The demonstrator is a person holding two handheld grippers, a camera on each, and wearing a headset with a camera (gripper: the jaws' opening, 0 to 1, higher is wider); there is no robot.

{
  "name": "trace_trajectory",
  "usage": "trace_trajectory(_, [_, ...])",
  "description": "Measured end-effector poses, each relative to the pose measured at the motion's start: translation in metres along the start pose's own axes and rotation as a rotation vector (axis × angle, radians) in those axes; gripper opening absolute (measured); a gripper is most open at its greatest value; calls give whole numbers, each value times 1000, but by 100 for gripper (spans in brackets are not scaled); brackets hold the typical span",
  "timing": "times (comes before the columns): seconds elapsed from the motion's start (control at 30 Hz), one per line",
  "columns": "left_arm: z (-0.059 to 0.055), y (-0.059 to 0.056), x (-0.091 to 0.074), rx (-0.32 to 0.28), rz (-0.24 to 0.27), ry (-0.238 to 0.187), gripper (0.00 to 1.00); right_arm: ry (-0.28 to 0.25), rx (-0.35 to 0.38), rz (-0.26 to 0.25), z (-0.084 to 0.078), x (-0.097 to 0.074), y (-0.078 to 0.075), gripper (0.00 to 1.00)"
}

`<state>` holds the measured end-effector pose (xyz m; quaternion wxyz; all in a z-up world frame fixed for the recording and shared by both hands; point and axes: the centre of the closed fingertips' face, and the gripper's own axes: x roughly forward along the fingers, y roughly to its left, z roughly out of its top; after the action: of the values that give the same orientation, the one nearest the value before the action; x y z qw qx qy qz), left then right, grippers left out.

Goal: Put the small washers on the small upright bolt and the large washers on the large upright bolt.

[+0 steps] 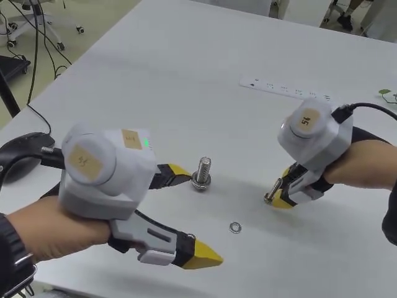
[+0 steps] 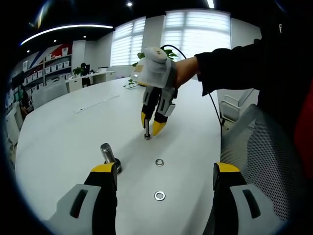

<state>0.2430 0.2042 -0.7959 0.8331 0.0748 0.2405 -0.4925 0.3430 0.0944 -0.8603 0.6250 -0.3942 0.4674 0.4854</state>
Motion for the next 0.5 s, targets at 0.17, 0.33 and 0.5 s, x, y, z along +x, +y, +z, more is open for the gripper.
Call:
trace_trajectory(0.17, [1, 0, 0, 1, 0, -2, 80, 1, 12, -4, -5, -3, 0, 26])
trace_trajectory(0.33, [1, 0, 0, 1, 2, -2, 80, 10, 14, -4, -11, -6, 3, 26])
trace_trajectory(0.5, [1, 0, 0, 4, -1, -2, 80, 12, 11, -8, -14, -10, 6, 27])
